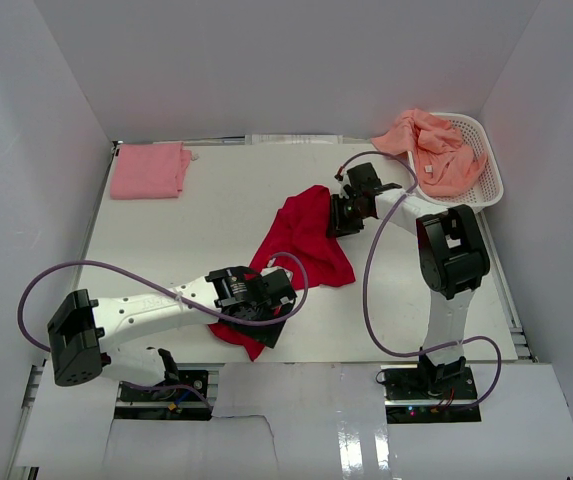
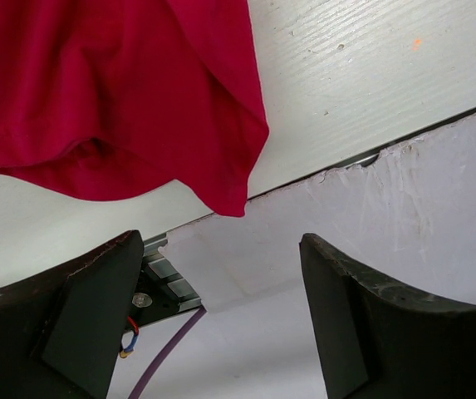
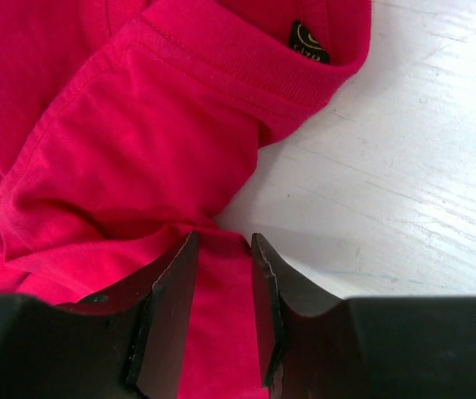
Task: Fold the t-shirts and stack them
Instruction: Flatten out the tshirt
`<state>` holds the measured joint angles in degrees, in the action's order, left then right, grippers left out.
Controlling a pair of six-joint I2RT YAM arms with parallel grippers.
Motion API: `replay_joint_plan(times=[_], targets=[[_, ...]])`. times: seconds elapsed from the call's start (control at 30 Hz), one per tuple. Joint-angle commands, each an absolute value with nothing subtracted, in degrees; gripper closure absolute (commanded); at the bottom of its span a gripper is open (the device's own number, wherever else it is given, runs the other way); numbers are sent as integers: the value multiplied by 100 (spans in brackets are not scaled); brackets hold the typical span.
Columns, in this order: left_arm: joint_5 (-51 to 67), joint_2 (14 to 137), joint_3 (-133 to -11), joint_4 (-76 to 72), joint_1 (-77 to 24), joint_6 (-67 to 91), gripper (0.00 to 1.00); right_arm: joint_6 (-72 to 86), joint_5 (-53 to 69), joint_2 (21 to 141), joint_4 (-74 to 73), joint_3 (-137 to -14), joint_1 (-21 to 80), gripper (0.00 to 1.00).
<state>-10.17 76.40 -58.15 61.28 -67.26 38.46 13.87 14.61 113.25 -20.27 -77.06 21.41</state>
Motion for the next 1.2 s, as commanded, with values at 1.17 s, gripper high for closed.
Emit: replay_joint_plan(times=[1.17], targets=[[-844,8464,-5994,6346,-7347,3525,38,1398,1354,11276,-2566,-8851,1986,92]])
